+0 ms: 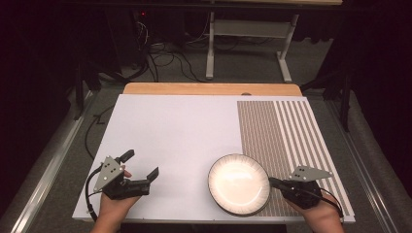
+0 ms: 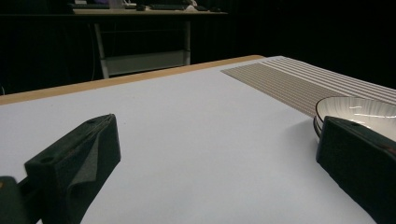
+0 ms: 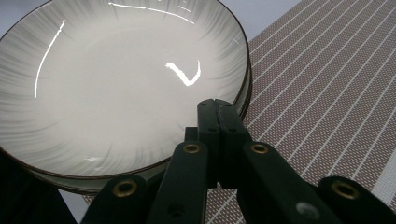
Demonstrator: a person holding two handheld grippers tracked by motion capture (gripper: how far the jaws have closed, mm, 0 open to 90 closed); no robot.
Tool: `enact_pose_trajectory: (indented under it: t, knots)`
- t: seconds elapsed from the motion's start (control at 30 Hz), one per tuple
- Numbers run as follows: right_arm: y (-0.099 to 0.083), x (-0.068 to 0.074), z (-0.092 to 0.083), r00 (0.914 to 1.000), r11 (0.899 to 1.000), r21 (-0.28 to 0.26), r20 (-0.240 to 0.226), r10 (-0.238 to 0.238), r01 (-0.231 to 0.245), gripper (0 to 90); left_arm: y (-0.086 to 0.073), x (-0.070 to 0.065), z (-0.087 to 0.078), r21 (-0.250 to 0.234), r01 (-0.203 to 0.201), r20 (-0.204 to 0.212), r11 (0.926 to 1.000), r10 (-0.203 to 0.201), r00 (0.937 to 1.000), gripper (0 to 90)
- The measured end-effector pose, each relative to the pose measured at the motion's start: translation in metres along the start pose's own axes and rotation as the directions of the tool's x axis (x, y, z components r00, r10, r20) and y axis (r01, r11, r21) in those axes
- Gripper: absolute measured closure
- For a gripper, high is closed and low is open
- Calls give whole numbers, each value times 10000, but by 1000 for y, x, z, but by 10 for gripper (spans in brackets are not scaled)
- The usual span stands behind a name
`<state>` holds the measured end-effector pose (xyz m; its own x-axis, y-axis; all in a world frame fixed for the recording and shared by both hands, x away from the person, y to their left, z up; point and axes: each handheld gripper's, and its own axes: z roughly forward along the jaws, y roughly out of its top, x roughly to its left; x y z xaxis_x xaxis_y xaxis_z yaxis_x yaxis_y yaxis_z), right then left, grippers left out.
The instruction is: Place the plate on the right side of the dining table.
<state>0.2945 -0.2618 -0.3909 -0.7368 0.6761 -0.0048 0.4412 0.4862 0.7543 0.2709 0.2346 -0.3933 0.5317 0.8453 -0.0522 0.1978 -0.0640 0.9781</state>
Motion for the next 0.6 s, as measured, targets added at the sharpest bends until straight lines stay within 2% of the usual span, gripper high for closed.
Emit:
enact_pose_trajectory:
  t: [0.27, 0.6]
  knots:
    - [1, 2, 3, 9999, 10000, 25, -135, 52, -52, 900, 0, 1, 0, 13, 57, -11, 10000, -57, 10000, 6]
    - [5, 13, 12, 9988, 9995, 158, -406, -268, 275, 900, 0, 1, 0, -10, 75, -20, 10000, -75, 10000, 6]
